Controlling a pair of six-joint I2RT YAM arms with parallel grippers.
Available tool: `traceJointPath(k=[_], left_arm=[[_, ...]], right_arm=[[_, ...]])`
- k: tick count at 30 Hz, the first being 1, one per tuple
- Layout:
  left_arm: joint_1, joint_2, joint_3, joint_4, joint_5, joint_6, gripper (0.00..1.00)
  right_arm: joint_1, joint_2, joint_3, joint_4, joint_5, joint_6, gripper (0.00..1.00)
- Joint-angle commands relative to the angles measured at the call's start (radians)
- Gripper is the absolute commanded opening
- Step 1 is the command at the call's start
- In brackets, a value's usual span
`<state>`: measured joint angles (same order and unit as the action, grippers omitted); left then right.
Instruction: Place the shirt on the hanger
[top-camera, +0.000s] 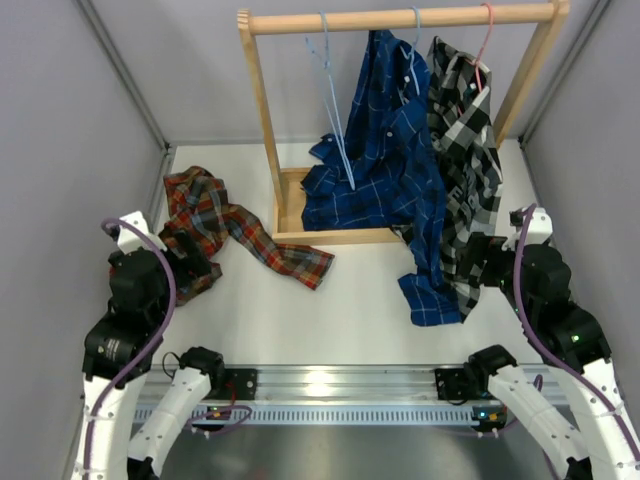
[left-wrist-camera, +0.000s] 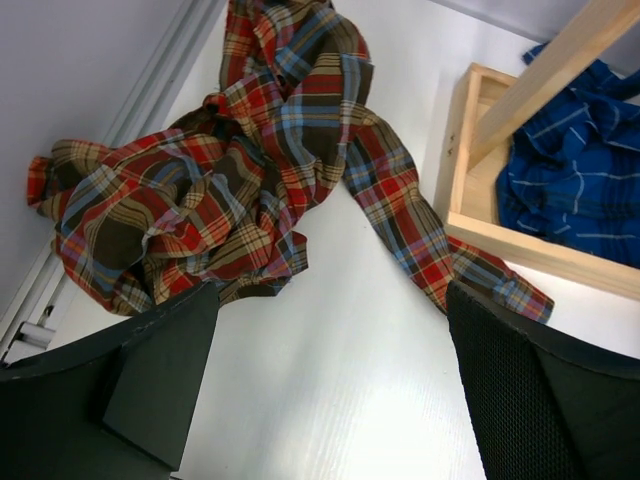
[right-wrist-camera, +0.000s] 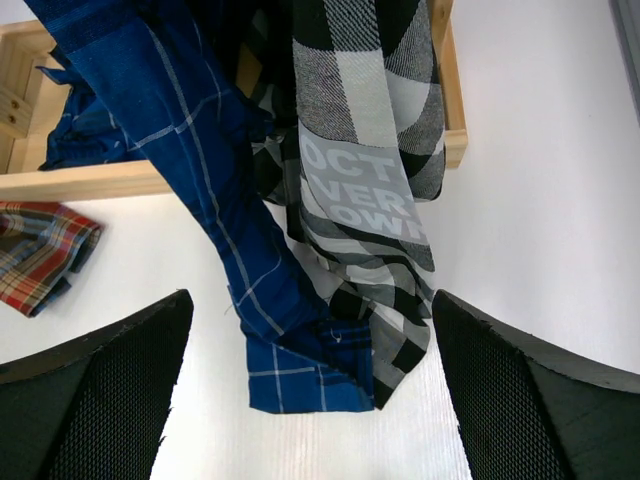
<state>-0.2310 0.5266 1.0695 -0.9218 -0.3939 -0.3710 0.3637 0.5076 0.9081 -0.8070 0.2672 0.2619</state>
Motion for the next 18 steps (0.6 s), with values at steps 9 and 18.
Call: traceJointPath(k=[9,18], left_arm=[[-0.002,0.294,0.03,0.057,-0.27,-0.221,0.98],[0.197,0.846,0.32,0.248,-0.332,-0.353,0.98]], right_arm=[[0.014,-0.072,-0.083,0.239,-0.464,-0.003,0.99],[0.014,-0.107,-0.212,0.493,-0.824,0.135,1.0]])
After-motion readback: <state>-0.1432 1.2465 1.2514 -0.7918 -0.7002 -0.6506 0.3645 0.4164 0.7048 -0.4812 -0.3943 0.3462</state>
